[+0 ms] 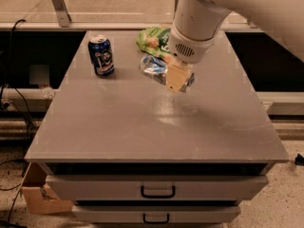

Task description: Place redbull can upright

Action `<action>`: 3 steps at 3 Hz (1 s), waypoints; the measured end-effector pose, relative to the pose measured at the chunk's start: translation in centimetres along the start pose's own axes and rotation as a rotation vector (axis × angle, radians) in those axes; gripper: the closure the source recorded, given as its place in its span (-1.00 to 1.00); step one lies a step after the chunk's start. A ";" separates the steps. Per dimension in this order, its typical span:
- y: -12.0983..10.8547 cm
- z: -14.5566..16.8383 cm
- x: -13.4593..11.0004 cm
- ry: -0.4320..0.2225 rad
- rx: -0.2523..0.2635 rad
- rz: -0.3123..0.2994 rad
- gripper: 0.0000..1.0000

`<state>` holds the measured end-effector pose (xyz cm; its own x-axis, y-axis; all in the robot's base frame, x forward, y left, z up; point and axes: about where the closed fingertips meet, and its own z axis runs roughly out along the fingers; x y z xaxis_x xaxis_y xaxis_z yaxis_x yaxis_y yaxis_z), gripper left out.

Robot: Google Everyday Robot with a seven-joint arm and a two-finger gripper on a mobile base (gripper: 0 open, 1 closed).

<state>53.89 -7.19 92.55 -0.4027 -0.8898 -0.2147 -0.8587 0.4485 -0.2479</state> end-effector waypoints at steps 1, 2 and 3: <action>0.0 0.0 0.0 0.001 0.004 -0.093 1.00; 0.0 0.0 0.0 0.001 0.004 -0.093 1.00; 0.1 -0.3 -0.3 0.023 0.032 -0.197 1.00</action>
Offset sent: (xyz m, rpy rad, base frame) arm 0.0003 -0.0006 0.0002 -0.0318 -0.0111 0.0858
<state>53.77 -6.93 92.88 -0.2351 -0.9622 -0.1373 -0.9114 0.2674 -0.3129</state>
